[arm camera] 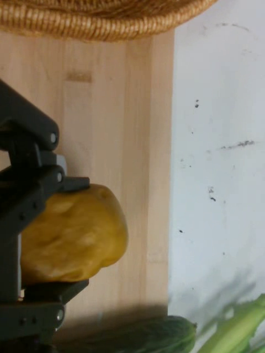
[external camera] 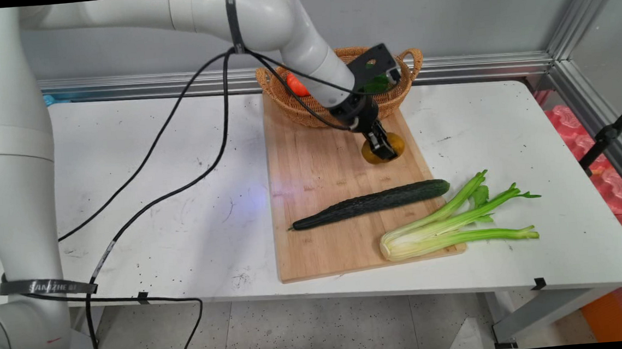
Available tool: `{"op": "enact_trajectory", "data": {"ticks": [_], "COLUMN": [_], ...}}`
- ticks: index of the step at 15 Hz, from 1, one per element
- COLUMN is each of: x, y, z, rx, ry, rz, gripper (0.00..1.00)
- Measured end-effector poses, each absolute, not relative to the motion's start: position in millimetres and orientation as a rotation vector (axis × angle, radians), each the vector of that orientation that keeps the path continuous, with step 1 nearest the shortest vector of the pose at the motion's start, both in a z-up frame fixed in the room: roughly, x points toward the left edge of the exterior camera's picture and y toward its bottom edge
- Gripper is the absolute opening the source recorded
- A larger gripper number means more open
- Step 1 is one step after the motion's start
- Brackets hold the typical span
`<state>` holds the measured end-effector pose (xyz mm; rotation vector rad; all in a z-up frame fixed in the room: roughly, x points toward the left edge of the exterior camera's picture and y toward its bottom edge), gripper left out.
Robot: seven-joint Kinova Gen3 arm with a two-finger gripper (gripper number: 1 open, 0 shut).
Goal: Place the picked object on the cutting board
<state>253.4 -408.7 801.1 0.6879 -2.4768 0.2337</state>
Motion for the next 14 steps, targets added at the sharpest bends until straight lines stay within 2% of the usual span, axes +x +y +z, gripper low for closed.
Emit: {"op": "enact_trajectory", "data": {"ticks": [10,11,14], "x": [245.0,244.6,243.7], "y": [-410.3,-410.8,-411.5], "z": [770.5,768.6,765.2], "rx": [0.691,0.691,0.689], "ry": [-2.466,-2.464,-2.459], "rz": [0.244,0.245,0.245], "gripper": [0.0,1.0,1.0]}}
